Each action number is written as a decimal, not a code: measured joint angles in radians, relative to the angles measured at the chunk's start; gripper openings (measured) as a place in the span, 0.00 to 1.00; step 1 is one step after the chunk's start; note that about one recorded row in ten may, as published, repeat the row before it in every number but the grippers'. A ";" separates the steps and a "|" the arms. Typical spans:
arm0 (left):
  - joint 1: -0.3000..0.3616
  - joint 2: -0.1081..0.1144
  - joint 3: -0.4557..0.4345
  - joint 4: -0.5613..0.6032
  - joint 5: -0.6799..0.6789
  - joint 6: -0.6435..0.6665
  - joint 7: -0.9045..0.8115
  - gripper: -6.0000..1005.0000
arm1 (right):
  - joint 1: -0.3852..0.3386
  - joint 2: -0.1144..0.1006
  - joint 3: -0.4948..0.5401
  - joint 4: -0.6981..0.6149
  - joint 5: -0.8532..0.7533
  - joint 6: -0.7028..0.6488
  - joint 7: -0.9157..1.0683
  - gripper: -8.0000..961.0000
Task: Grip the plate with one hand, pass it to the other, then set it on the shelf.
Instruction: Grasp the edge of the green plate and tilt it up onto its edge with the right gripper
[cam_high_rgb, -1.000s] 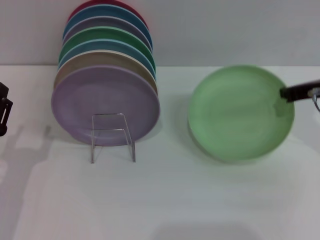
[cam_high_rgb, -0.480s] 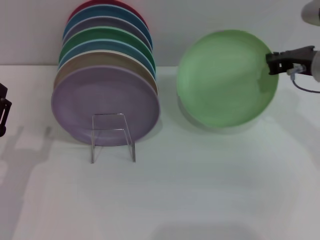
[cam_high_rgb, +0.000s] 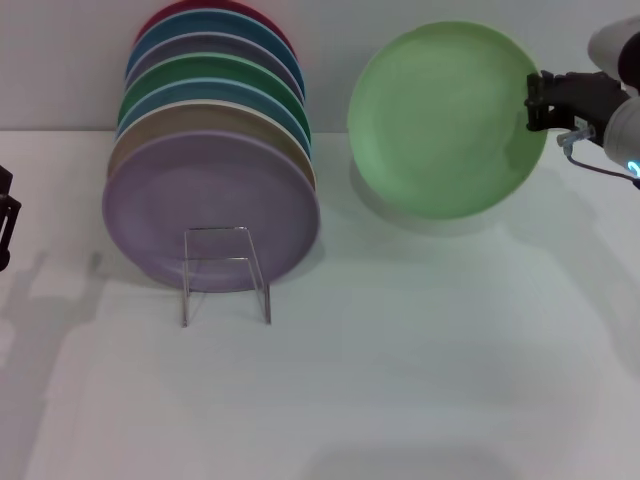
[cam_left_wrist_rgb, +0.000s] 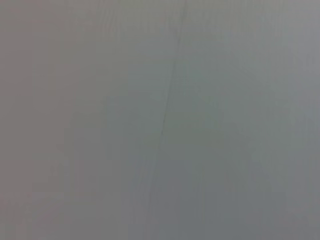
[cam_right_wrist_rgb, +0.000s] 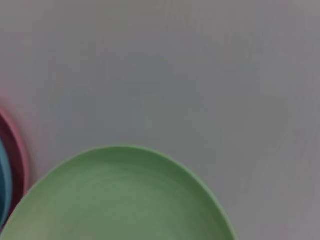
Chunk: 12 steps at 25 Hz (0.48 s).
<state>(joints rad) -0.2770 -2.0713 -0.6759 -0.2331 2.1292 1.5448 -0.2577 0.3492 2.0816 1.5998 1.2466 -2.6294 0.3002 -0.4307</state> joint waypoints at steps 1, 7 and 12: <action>0.000 0.000 0.000 0.000 0.000 0.000 0.000 0.71 | -0.004 0.001 -0.011 -0.018 0.001 -0.038 0.003 0.04; -0.001 0.001 -0.002 0.000 0.000 0.009 0.000 0.71 | -0.042 0.003 -0.105 -0.109 0.004 -0.295 0.042 0.05; 0.004 0.001 0.005 0.000 0.000 0.038 0.000 0.71 | -0.071 0.002 -0.191 -0.206 0.008 -0.550 0.107 0.05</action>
<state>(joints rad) -0.2730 -2.0708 -0.6705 -0.2331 2.1293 1.5832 -0.2578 0.2786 2.0839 1.4087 1.0403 -2.6214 -0.2500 -0.3234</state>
